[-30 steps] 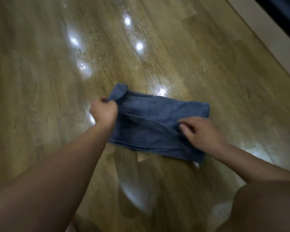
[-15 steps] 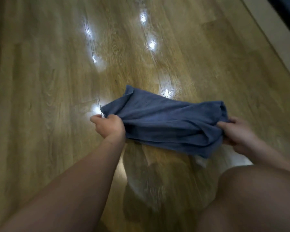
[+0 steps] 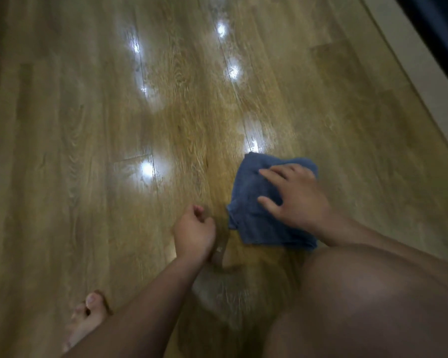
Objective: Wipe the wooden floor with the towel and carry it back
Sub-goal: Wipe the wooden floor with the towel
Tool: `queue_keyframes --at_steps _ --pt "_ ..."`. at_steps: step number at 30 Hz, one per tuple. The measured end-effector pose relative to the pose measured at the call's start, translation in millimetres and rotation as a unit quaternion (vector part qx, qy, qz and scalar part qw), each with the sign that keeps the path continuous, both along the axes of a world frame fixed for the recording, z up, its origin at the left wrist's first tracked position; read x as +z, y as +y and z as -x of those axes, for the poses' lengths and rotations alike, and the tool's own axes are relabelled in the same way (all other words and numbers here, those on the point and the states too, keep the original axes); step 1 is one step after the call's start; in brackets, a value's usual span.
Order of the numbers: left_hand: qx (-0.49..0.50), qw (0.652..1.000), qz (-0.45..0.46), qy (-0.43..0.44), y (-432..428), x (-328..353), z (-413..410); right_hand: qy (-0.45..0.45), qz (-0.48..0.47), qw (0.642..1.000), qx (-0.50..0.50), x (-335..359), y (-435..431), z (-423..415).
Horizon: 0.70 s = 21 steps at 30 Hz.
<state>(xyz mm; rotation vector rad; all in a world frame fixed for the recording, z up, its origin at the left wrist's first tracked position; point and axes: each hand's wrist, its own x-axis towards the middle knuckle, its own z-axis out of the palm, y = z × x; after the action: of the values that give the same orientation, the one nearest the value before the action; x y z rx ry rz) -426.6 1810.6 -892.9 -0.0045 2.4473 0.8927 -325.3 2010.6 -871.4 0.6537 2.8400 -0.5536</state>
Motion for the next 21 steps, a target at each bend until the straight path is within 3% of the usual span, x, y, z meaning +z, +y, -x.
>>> queue_keyframes --at_steps 3,7,9,11,13,16,18,21 --pt "-0.137 0.989 0.020 0.051 3 0 0 -0.092 -0.051 0.987 0.119 -48 -25 1" --pt "-0.256 0.963 -0.020 0.086 20 1 -7 -0.073 -0.083 0.989 0.096 -76 -20 -1" --pt "-0.327 0.941 0.046 0.080 22 -7 -4 -0.066 -0.090 0.993 0.032 -81 9 -22" --pt "-0.401 0.901 0.166 0.026 23 -14 -1 -0.098 -0.109 0.985 -0.093 -82 55 -62" --pt "-0.454 0.859 0.237 0.024 26 -17 0 -0.151 -0.117 0.955 -0.227 -79 111 -113" --pt "-0.478 0.838 0.260 0.042 29 -18 3 -0.190 -0.045 0.904 -0.380 -66 170 -158" --pt "-0.477 0.837 0.265 0.043 29 -18 6 -0.179 -0.023 0.891 -0.417 -66 171 -155" --pt "-0.481 0.833 0.270 0.038 30 -16 5 -0.142 -0.058 0.917 -0.368 -67 124 -136"
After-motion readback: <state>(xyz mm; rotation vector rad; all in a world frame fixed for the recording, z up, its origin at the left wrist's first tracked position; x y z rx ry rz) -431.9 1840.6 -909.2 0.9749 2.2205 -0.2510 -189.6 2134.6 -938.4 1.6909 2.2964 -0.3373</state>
